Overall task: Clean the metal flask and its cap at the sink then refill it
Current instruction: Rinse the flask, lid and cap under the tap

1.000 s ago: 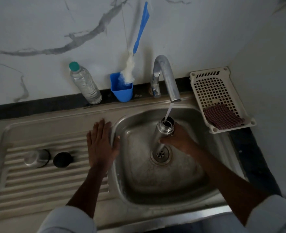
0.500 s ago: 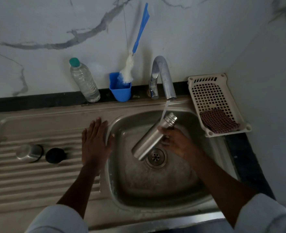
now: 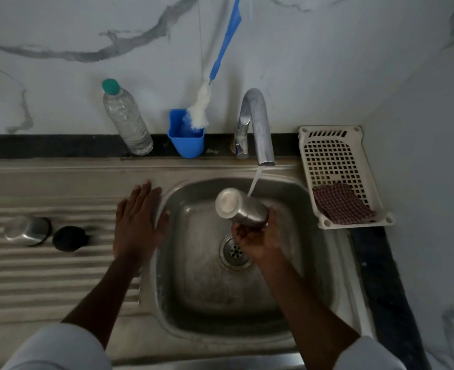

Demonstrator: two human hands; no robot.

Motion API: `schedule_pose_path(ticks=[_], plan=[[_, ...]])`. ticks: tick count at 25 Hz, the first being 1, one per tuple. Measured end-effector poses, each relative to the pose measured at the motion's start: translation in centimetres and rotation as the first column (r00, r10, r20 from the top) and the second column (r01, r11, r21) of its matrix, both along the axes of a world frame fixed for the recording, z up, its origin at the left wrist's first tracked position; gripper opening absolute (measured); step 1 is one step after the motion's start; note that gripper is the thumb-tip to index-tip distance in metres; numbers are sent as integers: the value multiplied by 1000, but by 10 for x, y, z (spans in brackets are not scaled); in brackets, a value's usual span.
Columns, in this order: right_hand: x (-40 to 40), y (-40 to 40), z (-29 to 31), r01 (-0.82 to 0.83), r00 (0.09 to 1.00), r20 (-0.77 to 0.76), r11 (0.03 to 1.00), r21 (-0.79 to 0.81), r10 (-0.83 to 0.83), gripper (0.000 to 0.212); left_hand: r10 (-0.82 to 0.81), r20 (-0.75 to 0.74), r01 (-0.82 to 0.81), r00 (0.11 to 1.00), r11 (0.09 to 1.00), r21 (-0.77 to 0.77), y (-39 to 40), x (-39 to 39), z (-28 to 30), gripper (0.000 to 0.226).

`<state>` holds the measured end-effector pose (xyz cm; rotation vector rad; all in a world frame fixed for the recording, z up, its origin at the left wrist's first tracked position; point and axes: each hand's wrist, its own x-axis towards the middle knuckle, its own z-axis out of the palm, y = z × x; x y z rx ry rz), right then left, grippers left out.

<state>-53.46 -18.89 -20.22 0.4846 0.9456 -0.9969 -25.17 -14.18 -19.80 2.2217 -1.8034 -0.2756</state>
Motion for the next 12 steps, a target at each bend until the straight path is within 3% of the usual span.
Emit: schedule_pose_path(ticks=[6, 12], plan=[[4, -7, -10, 133, 986, 98, 991, 15, -134, 80, -2, 4, 2, 1000, 1000, 0, 0, 1, -1, 64], [7, -3, -11, 10, 995, 104, 998, -56, -4, 76, 1, 0, -1, 1000, 1000, 12, 1, 1, -2, 63]])
